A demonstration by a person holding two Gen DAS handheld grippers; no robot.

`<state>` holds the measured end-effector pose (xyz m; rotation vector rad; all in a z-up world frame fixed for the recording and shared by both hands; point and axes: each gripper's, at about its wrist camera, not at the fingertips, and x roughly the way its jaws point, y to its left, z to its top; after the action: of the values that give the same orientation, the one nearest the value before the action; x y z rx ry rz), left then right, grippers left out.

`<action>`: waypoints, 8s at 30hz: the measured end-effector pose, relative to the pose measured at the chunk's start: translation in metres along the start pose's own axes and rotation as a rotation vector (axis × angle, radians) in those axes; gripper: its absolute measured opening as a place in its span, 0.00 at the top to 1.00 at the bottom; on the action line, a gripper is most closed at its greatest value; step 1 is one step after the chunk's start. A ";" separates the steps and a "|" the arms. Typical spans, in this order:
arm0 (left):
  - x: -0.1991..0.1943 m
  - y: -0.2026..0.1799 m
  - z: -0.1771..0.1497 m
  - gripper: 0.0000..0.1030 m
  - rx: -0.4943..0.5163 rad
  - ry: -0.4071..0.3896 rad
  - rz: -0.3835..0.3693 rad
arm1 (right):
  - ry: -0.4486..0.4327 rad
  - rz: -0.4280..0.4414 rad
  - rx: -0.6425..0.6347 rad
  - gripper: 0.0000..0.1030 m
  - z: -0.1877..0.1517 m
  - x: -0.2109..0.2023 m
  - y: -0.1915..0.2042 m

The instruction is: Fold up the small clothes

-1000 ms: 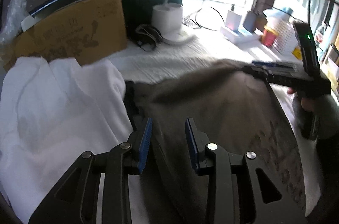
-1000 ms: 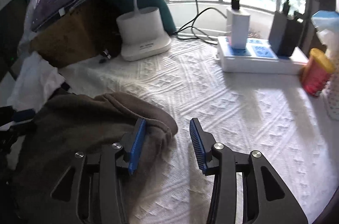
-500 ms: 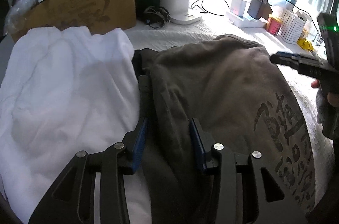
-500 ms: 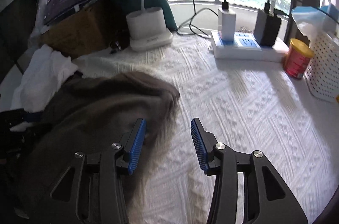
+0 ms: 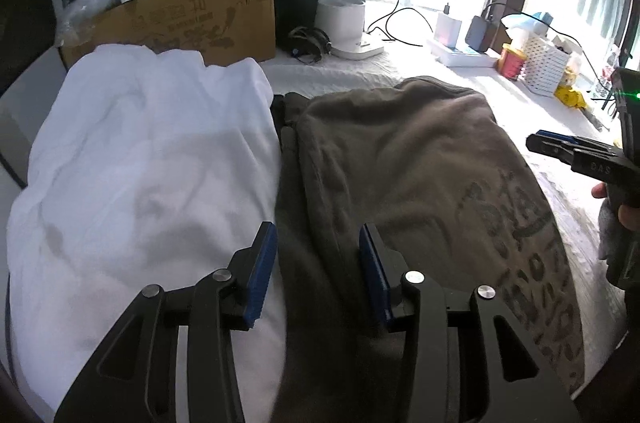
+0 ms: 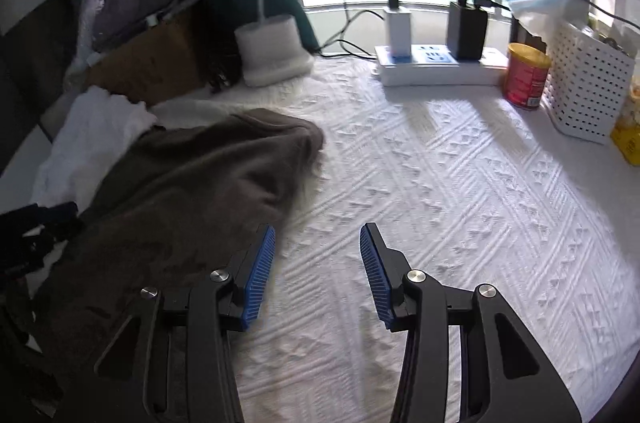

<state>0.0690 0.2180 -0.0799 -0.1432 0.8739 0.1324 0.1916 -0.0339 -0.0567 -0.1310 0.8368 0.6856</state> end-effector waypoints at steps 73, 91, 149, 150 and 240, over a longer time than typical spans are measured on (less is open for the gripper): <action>-0.085 -0.126 -0.090 0.46 0.073 -0.152 0.037 | -0.007 -0.028 -0.005 0.54 -0.184 -0.143 0.001; -0.076 -0.223 -0.084 0.02 0.183 -0.229 -0.126 | -0.057 -0.171 0.086 0.33 -0.199 -0.204 -0.062; -0.212 -0.201 0.005 0.01 0.108 -0.663 0.038 | -0.488 -0.507 0.002 0.28 -0.093 -0.389 -0.084; -0.215 -0.197 0.005 0.01 0.098 -0.664 0.035 | -0.494 -0.500 0.012 0.28 -0.090 -0.391 -0.083; -0.261 -0.141 0.052 0.01 -0.027 -0.732 0.026 | -0.663 -0.388 -0.046 0.28 -0.020 -0.431 -0.022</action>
<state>-0.0335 0.0743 0.1643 -0.0967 0.1440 0.2040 -0.0103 -0.2774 0.2371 -0.0941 0.1477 0.3406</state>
